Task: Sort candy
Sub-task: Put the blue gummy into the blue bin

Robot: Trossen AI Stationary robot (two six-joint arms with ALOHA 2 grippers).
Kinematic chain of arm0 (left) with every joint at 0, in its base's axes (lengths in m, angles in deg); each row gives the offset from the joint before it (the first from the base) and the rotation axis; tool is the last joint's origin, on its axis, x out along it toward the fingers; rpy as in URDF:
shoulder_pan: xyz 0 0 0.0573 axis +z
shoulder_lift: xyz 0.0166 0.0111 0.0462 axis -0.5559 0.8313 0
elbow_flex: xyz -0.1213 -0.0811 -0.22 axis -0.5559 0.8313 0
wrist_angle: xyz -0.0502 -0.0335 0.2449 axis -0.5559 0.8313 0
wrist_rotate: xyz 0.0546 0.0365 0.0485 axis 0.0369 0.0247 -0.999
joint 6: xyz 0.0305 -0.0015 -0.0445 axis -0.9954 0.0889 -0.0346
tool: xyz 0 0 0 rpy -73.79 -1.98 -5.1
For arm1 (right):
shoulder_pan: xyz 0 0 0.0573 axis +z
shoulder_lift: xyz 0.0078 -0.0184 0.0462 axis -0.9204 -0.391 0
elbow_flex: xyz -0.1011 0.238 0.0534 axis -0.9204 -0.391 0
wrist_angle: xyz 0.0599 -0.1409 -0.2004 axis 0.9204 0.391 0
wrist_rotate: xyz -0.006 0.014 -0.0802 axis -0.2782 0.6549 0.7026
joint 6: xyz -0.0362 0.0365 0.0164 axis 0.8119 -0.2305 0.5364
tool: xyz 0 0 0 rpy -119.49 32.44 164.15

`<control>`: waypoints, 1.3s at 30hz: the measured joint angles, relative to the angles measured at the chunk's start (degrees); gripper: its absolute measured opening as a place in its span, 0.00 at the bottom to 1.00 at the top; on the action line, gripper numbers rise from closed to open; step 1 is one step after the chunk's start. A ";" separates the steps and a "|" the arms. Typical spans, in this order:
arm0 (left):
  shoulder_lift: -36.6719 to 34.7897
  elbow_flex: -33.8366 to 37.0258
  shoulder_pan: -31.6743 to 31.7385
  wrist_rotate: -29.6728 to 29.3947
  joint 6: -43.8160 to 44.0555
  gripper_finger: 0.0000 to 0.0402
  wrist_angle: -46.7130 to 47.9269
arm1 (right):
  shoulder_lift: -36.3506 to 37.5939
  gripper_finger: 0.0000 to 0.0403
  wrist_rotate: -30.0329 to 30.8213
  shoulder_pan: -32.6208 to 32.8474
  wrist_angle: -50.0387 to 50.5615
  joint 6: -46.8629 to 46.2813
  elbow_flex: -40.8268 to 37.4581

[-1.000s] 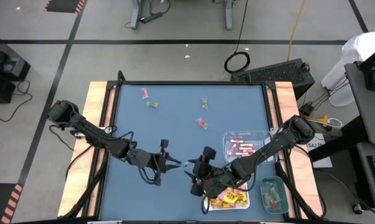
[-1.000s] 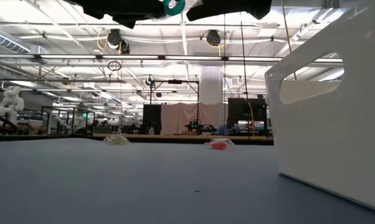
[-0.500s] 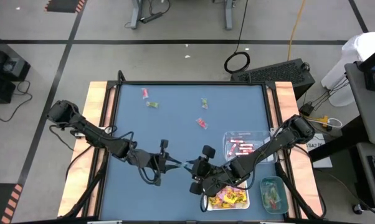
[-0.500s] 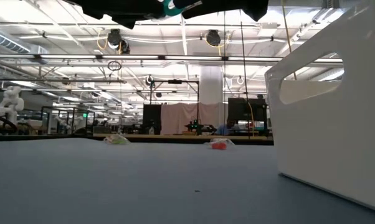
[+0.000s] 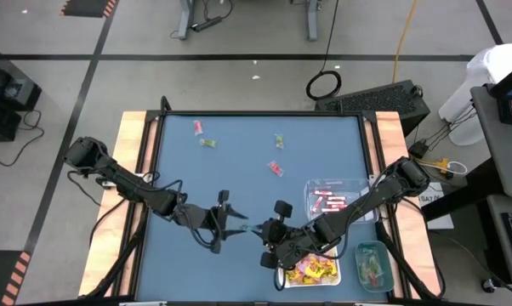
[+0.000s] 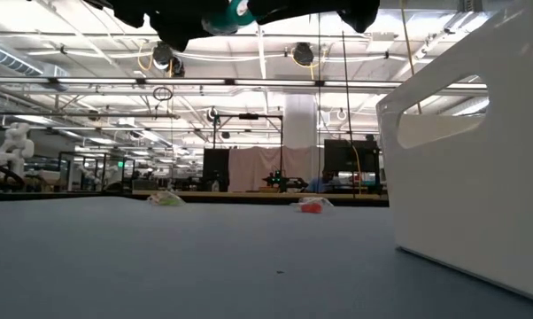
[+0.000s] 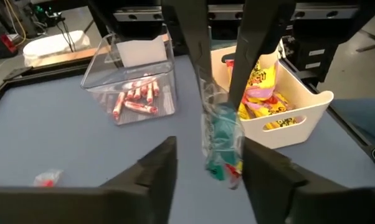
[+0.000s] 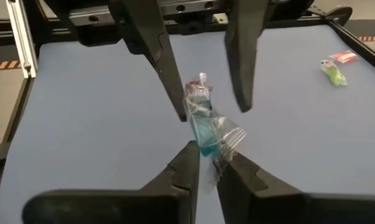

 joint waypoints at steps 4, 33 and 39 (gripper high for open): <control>0.00 0.00 0.00 -0.25 0.11 0.54 0.00 | 0.00 0.09 -0.35 0.02 0.40 0.22 0.01; -0.34 0.04 10.22 -17.88 2.84 0.64 21.27 | 15.26 0.08 -44.89 11.51 49.34 -37.40 0.05; 0.73 0.04 11.08 -16.54 4.72 0.64 23.07 | 15.04 0.08 -44.75 19.41 61.02 -50.03 0.05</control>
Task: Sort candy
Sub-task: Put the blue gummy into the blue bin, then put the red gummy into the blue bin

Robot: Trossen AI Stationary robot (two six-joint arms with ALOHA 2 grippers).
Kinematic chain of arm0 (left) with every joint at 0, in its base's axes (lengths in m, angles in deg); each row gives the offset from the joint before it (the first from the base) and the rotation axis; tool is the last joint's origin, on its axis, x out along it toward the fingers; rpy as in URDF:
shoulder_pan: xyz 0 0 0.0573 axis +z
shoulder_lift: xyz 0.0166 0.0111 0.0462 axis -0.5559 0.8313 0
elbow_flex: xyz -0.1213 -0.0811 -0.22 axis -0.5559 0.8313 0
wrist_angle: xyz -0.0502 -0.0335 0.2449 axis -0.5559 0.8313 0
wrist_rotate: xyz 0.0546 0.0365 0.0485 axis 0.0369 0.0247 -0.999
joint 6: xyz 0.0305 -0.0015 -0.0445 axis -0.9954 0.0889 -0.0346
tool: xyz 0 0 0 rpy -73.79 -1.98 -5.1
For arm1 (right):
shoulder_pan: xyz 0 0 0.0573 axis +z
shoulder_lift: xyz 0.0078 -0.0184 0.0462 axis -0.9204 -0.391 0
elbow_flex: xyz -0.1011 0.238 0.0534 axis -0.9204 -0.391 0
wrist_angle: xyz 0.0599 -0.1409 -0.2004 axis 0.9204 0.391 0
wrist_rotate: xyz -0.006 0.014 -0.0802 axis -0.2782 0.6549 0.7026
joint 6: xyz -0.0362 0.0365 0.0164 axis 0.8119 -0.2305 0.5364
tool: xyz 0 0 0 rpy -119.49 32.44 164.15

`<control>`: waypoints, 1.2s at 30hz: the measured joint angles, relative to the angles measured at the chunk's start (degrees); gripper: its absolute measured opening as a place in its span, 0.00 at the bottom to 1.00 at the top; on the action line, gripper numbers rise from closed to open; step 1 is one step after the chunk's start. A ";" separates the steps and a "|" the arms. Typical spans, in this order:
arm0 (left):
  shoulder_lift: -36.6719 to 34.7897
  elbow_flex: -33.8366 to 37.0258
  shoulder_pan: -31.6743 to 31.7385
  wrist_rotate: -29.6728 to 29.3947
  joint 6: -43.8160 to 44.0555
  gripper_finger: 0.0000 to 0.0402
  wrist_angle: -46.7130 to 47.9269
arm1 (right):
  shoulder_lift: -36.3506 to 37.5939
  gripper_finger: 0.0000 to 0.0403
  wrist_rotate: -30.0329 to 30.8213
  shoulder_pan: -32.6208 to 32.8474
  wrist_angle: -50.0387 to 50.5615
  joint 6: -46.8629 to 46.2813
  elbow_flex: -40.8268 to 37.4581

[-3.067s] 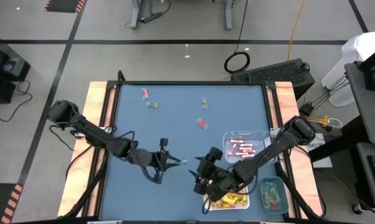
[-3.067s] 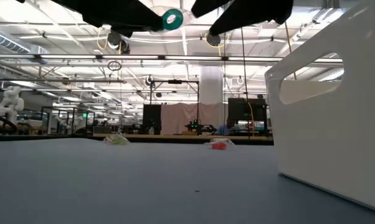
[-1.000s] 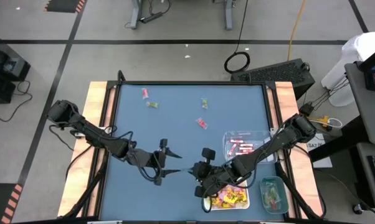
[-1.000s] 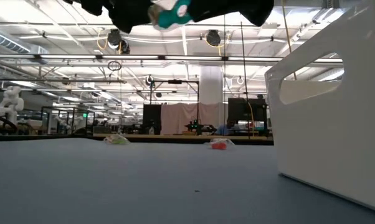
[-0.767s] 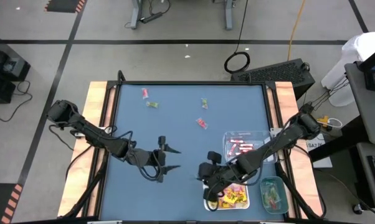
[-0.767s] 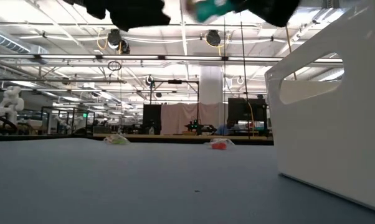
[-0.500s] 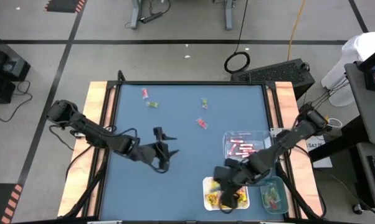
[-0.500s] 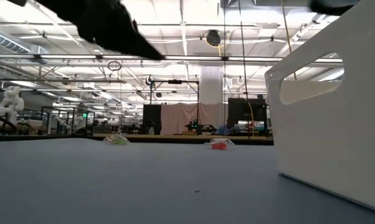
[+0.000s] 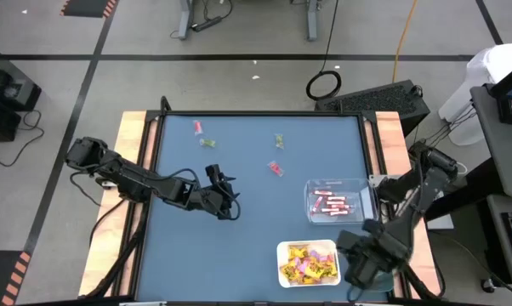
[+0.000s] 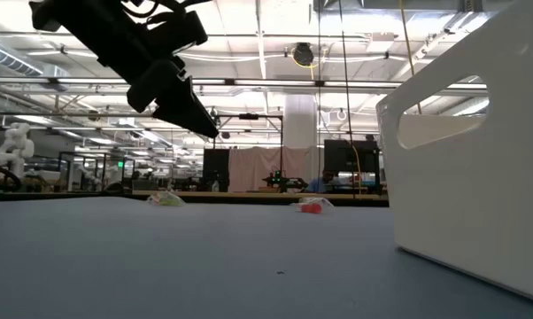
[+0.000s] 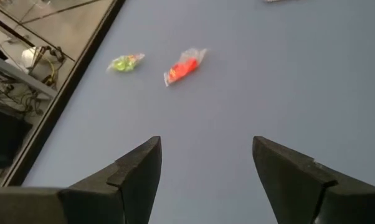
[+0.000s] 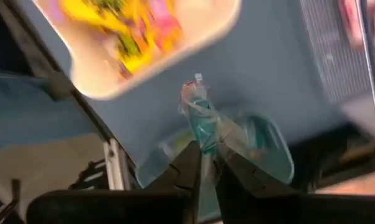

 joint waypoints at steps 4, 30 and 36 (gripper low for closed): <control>0.06 0.00 -0.04 0.04 0.01 0.64 -0.13 | -0.69 0.08 -0.16 5.20 1.65 -8.48 0.00; 0.06 0.00 0.68 -1.57 -7.91 0.64 -11.62 | -12.07 0.34 -10.87 12.98 8.10 -14.34 -0.02; 1.41 0.04 2.76 4.01 -18.96 0.64 -19.73 | -10.15 0.38 -10.15 12.70 8.45 -17.56 2.23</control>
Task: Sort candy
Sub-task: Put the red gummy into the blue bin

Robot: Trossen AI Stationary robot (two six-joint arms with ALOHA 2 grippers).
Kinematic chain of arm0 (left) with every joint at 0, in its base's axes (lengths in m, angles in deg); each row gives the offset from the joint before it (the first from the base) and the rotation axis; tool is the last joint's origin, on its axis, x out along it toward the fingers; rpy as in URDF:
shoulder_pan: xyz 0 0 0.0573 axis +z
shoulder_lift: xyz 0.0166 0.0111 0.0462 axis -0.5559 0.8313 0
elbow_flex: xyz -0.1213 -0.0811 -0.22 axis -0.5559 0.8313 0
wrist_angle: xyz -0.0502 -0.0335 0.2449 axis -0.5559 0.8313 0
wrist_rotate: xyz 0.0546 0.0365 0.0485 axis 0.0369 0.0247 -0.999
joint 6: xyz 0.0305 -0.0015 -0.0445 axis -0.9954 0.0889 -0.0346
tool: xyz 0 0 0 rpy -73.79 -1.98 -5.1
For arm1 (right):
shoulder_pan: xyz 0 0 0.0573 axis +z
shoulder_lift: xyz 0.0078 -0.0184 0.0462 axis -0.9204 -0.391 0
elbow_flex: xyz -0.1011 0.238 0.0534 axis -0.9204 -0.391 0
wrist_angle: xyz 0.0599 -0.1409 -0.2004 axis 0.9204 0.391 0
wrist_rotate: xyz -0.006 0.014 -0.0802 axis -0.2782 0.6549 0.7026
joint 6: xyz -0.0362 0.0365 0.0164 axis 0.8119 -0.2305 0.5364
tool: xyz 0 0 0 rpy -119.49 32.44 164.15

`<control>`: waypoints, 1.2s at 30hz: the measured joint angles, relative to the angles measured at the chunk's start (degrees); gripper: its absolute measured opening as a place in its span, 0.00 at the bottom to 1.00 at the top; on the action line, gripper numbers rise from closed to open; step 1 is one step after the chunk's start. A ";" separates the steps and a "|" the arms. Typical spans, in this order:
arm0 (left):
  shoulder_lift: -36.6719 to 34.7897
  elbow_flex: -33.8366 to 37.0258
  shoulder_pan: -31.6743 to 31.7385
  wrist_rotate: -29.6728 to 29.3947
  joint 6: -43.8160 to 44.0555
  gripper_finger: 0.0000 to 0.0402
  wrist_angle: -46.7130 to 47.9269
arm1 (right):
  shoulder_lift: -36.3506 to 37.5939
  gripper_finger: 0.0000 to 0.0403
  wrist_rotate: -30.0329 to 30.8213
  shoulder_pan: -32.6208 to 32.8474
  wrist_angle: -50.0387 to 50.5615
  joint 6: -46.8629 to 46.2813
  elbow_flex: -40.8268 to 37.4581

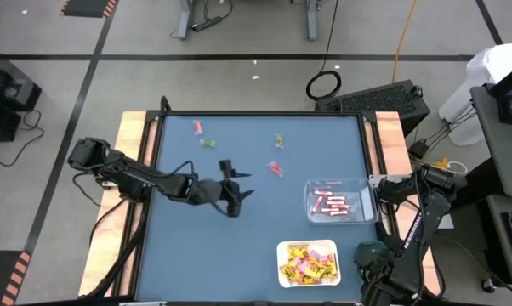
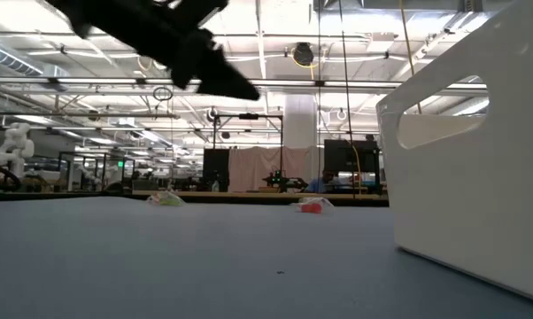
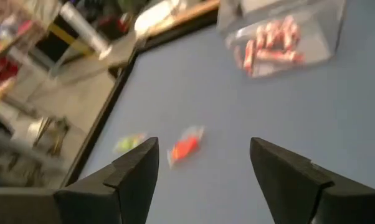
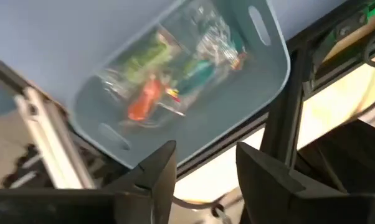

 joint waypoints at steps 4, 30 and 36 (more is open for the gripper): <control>2.86 -0.02 4.91 7.78 -3.81 0.64 -5.13 | 0.43 0.36 5.13 0.28 0.22 -2.50 3.78; 17.67 -0.20 13.65 24.45 13.61 0.64 -16.65 | 0.44 0.29 57.14 -20.81 -0.39 16.68 10.73; 14.45 -0.15 11.00 22.70 17.29 0.64 -6.86 | 0.43 0.29 56.72 -38.51 -2.33 38.87 10.73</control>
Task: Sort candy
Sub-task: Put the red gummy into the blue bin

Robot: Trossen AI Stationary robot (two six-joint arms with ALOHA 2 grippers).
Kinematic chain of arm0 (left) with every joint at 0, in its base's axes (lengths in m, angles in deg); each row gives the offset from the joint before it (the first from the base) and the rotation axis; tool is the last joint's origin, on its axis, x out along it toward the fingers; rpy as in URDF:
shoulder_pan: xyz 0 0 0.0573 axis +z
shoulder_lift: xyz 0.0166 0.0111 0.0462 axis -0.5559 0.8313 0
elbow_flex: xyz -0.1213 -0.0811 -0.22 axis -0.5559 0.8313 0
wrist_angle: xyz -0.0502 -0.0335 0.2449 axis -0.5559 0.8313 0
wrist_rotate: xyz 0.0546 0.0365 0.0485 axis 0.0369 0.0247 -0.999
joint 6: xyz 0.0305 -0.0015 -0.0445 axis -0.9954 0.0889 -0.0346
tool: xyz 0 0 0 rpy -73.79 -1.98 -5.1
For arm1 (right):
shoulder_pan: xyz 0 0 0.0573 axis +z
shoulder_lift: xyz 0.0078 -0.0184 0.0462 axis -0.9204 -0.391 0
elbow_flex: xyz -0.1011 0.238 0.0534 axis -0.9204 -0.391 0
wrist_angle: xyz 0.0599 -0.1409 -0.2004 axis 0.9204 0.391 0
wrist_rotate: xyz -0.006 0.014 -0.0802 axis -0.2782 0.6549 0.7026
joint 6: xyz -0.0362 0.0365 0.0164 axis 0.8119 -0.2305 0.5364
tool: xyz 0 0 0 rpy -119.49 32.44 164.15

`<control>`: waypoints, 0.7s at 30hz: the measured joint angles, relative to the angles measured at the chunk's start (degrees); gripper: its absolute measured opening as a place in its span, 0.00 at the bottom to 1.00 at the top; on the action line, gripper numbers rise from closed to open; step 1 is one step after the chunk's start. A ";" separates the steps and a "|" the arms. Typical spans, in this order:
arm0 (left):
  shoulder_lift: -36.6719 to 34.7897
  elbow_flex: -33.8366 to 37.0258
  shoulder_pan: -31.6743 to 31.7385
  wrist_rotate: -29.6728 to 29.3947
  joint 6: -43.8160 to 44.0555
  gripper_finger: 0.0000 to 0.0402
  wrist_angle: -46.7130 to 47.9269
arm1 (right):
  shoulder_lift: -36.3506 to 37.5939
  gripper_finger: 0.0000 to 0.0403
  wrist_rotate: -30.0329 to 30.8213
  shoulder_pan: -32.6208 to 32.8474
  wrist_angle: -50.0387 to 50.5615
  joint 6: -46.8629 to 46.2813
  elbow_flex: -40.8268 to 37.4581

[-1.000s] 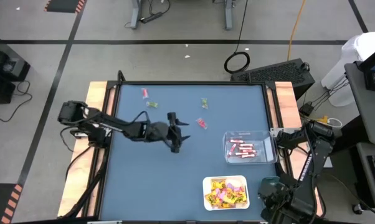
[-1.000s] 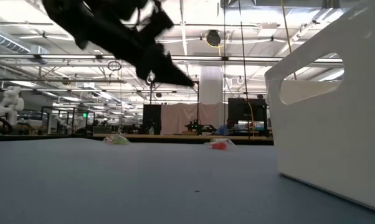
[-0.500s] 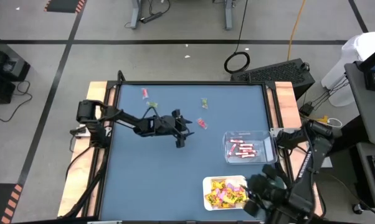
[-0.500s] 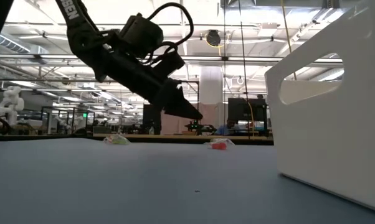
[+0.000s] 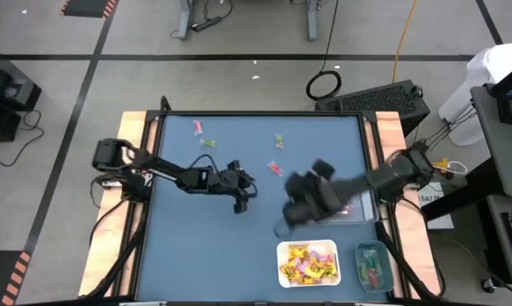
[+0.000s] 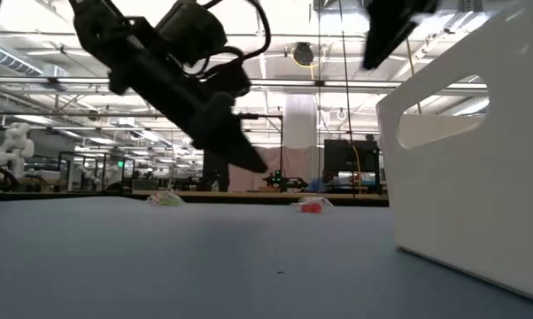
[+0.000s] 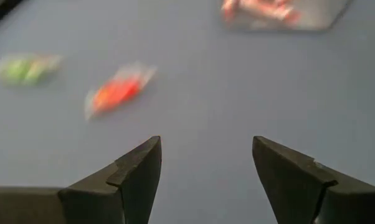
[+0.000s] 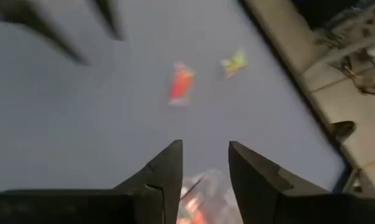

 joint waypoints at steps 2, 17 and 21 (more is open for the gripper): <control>-3.31 0.06 0.09 -1.83 3.61 0.63 8.48 | 0.00 0.30 -0.30 -5.52 -2.82 5.17 -0.43; -32.74 20.07 -0.29 -10.55 10.64 0.62 17.27 | 0.00 0.55 -20.76 -29.55 -32.81 27.96 -14.68; -34.70 20.79 -0.47 -10.56 10.97 0.62 16.30 | -0.05 0.59 -24.37 -31.03 -40.09 26.90 -19.08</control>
